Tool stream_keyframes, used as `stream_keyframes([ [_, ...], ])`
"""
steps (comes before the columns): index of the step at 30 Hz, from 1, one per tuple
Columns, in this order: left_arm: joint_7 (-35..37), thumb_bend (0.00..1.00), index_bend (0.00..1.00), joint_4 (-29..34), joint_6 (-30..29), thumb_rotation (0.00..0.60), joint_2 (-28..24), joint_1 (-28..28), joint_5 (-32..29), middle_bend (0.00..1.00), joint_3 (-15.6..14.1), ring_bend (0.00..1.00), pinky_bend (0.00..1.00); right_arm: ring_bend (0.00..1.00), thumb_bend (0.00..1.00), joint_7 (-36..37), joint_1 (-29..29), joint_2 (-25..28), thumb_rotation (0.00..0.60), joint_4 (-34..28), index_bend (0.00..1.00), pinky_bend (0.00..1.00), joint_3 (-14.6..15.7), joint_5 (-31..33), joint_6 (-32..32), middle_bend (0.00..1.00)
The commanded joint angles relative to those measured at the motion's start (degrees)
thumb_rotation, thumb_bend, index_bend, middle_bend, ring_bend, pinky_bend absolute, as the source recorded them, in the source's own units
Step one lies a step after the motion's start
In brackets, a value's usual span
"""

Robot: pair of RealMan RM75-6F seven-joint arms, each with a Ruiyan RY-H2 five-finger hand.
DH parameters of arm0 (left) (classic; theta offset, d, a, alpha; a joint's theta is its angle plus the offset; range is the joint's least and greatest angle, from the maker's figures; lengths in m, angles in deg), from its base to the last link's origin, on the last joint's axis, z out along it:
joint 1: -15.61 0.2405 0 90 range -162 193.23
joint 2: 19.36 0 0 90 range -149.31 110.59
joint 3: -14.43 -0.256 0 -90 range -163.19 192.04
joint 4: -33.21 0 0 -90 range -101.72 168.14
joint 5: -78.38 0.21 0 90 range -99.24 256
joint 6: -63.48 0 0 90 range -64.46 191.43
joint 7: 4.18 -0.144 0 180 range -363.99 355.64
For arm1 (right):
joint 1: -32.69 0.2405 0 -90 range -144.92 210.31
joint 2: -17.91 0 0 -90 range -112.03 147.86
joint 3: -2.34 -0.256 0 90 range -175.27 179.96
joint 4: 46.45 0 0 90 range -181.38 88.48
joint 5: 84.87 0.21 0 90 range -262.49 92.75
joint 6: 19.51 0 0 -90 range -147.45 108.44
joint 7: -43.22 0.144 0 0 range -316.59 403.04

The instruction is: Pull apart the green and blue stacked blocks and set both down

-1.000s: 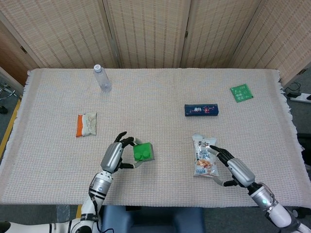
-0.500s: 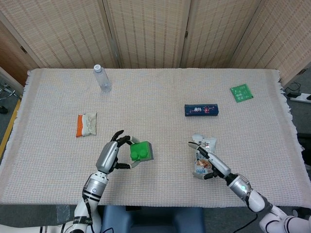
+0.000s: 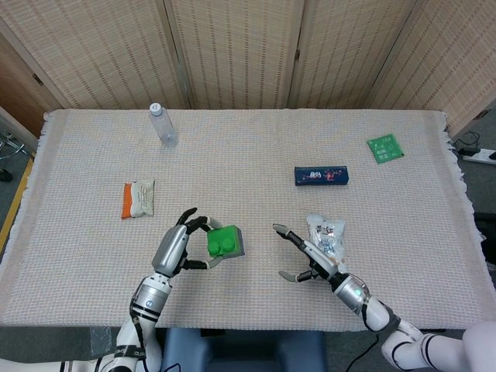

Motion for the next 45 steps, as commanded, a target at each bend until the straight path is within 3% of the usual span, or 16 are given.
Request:
stream_keyframes([
  [1,0.08,0.47,0.74,-0.15,0.02,0.600,-0.02,-0.10,-0.26,0.86,0.19,0.42,0.10,0.01,0.36,0.56,0.64,-1.23,0.600,0.27,0.00,0.00,-0.42,0.60,0.24,0.00],
  [13,1.27,0.47,0.74,-2.24,0.54,0.600,-0.23,-0.49,-1.98,0.86,1.09,0.42,0.10,0.04,0.36,-0.43,2.15,-2.92,0.600,-1.07,0.03,0.00,-2.61,1.77,-1.60,0.00],
  [25,1.01,0.47,0.74,-0.76,0.81,0.600,-0.23,-0.76,-1.87,0.86,0.21,0.42,0.10,0.05,0.36,-0.86,5.00,-5.27,0.600,-0.39,0.11,0.01,-4.92,4.76,2.05,0.00],
  [45,1.05,0.47,0.74,-1.22,1.15,0.600,0.54,-1.18,-2.08,0.86,-0.49,0.42,0.10,0.07,0.36,-2.54,6.97,-8.24,0.600,-1.15,0.14,0.04,-5.84,6.32,4.05,0.00],
])
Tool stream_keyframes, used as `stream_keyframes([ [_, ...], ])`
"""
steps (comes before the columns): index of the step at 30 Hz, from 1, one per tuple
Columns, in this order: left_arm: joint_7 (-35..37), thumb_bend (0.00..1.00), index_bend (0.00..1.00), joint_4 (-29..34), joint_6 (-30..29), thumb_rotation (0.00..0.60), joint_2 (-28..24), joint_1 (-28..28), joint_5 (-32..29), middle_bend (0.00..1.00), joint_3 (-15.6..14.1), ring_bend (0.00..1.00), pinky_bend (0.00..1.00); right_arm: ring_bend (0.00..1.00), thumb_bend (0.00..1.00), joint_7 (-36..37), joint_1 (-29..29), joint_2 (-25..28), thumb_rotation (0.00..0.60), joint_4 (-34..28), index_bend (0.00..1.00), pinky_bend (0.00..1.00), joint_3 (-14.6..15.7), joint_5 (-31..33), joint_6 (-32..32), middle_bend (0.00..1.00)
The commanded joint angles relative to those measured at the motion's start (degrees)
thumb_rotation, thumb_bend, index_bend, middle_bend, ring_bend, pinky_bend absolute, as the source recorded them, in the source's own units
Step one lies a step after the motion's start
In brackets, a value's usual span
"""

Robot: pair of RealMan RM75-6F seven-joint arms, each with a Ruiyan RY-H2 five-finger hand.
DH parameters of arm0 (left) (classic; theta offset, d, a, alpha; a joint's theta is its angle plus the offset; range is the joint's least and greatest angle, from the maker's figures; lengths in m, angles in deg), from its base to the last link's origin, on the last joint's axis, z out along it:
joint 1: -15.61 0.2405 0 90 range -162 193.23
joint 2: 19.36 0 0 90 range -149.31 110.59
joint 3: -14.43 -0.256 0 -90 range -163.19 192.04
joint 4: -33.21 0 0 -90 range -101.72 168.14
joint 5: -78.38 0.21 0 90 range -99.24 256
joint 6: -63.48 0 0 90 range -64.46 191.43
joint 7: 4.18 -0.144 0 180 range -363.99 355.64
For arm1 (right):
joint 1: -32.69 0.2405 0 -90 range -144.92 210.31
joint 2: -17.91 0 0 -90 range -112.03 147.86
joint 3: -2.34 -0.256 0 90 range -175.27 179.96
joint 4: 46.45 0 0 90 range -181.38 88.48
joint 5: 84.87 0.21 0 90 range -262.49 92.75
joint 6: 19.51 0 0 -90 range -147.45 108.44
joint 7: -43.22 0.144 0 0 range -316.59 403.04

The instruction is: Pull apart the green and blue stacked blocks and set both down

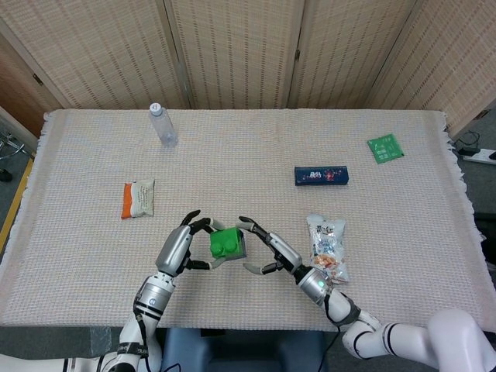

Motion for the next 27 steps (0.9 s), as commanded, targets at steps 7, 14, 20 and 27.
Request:
stream_keyframes([
  [7,-0.31,0.47,0.74,0.06,0.02,0.600,0.40,-0.08,0.20,0.86,-0.52,0.42,0.10,0.08,0.36,-1.61,0.69,-0.42,0.600,-0.88,0.19,0.04,-0.96,1.04,0.75,0.00],
  [14,-0.43,0.47,0.74,0.12,-0.12,0.600,0.57,-0.09,0.17,0.86,-0.52,0.42,0.10,0.09,0.36,-2.95,0.91,-1.05,0.600,-0.82,0.29,0.06,-1.42,1.87,1.31,0.00],
  [20,-0.53,0.47,0.74,0.38,-0.04,0.600,0.70,-0.22,0.14,0.86,-0.46,0.42,0.10,0.11,0.36,-4.00,1.08,-1.95,0.600,-0.45,0.35,0.08,-1.98,2.53,1.55,0.02],
  [27,-0.25,0.47,0.74,0.37,0.02,0.600,0.79,-0.10,0.04,0.86,-0.66,0.42,0.10,0.15,0.36,-5.12,0.87,-3.22,0.600,0.17,0.44,0.12,-2.82,3.47,1.26,0.06],
])
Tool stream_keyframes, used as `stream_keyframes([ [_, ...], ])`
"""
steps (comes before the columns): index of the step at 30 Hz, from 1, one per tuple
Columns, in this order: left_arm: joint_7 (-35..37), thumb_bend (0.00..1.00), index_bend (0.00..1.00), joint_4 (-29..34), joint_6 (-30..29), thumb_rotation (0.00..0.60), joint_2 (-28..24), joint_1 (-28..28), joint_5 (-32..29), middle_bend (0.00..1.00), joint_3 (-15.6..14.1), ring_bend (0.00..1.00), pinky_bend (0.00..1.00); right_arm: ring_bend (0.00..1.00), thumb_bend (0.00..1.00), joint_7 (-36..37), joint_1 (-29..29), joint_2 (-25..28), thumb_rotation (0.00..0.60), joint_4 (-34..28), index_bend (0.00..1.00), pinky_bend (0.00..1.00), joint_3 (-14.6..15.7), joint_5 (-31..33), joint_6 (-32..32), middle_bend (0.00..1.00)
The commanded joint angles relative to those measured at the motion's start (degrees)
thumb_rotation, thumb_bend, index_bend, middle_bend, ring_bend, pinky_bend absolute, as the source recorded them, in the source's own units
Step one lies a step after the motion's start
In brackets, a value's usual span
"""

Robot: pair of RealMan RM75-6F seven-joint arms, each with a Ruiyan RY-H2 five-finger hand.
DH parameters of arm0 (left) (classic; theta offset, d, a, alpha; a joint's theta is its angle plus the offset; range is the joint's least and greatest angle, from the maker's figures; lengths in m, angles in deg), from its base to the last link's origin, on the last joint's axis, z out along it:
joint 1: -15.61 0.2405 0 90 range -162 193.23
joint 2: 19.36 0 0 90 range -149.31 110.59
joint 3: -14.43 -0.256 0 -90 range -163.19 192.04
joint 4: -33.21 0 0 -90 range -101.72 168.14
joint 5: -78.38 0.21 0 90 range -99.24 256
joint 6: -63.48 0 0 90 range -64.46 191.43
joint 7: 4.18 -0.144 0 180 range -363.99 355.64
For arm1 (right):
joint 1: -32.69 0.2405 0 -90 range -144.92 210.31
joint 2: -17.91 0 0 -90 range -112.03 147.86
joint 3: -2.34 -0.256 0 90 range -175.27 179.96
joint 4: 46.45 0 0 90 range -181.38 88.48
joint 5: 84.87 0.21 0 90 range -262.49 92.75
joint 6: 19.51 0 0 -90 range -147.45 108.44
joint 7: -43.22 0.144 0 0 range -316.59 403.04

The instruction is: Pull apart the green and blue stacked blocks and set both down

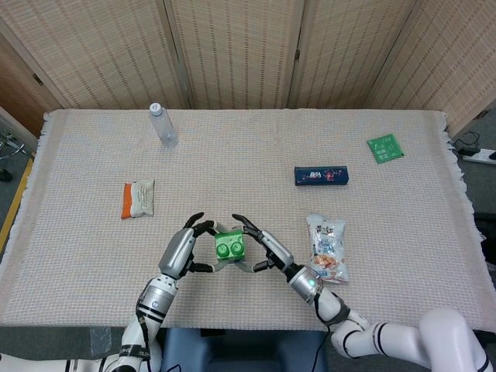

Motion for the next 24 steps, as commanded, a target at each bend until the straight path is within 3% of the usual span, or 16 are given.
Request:
stream_keyframes([
  [1,0.06,0.47,0.74,-0.13,0.00,0.600,0.04,0.02,-0.08,0.86,0.01,0.42,0.10,0.16,0.36,-0.28,-0.14,-0.47,0.600,0.26,0.45,0.12,-0.30,0.27,-0.25,0.07],
  [24,-0.05,0.47,0.81,-0.52,-1.28,0.600,1.40,0.47,0.68,0.93,-0.18,0.47,0.11,0.31,0.36,-6.17,-1.97,-2.99,0.600,-1.14,0.74,0.22,-3.09,3.15,-2.21,0.32],
])
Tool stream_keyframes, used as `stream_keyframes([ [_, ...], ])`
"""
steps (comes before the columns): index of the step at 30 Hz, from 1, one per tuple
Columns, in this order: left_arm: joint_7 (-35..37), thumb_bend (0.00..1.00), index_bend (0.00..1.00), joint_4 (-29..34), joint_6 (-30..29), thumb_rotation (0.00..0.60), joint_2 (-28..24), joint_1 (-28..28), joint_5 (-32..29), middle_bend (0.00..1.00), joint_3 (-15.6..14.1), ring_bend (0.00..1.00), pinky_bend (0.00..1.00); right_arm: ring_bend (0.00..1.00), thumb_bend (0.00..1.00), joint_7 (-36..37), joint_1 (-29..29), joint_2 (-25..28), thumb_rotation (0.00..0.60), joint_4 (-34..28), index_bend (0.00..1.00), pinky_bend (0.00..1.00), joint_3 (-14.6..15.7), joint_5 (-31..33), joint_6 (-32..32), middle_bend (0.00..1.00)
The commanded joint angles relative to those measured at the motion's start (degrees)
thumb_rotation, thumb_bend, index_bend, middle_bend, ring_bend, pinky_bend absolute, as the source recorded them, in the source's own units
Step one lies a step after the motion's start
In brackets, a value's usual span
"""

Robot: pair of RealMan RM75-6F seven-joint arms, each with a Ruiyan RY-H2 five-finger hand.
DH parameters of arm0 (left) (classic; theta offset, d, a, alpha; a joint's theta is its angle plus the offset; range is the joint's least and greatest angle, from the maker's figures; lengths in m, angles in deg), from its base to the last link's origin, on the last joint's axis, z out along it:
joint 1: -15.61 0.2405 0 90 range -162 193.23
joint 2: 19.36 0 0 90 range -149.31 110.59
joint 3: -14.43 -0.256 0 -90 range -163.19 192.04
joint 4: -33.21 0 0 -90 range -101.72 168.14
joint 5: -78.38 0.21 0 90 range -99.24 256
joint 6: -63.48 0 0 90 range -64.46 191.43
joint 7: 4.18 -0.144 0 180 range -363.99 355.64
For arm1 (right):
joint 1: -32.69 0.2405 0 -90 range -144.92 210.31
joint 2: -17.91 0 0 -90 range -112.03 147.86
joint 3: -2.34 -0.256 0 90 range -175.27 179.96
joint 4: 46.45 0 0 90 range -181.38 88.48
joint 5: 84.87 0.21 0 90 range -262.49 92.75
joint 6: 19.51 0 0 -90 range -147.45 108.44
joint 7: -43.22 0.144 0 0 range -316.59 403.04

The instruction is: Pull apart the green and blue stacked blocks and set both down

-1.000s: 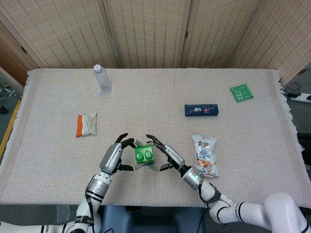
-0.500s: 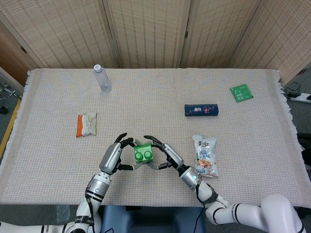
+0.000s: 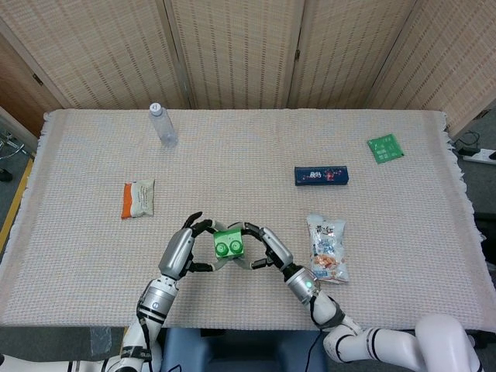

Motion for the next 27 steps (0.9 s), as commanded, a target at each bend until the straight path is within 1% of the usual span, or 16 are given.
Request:
stream_keyframes([
  [1,0.07,0.47,0.81,-0.12,-0.32,0.600,0.26,0.05,0.25,0.93,0.17,0.47,0.11,0.33,0.36,-0.89,-0.01,-0.19,0.600,-0.19,0.76,0.23,-0.54,0.28,-0.06,0.34],
  [2,0.11,0.47,0.81,-0.13,-0.40,0.600,0.32,0.06,0.37,0.93,0.21,0.47,0.11,0.34,0.36,-1.34,0.40,-0.13,0.600,-0.45,0.78,0.24,-1.25,0.62,0.32,0.35],
  [6,0.85,0.47,0.81,0.01,-0.44,0.600,0.34,0.18,1.13,0.94,0.15,0.47,0.11,0.37,0.36,-2.82,0.08,-0.30,0.600,-0.89,0.81,0.25,-1.59,1.62,0.77,0.38],
  [11,2.45,0.47,0.81,0.19,-0.66,0.600,0.54,0.37,2.51,0.94,0.17,0.47,0.09,0.40,0.36,-4.46,0.78,-0.40,0.600,-1.18,0.84,0.25,-3.09,2.71,1.87,0.42],
  [17,4.68,0.47,0.82,0.43,-1.19,0.600,0.90,0.61,3.97,0.94,0.65,0.47,0.09,0.40,0.36,-5.50,0.33,-1.01,0.600,-0.14,0.84,0.26,-2.69,3.38,2.63,0.42],
  [27,6.23,0.47,0.82,1.63,-2.02,0.600,0.76,0.24,6.05,0.94,2.38,0.47,0.07,0.40,0.36,-5.27,-0.28,-2.28,0.600,3.31,0.84,0.26,-1.96,3.65,3.77,0.42],
])
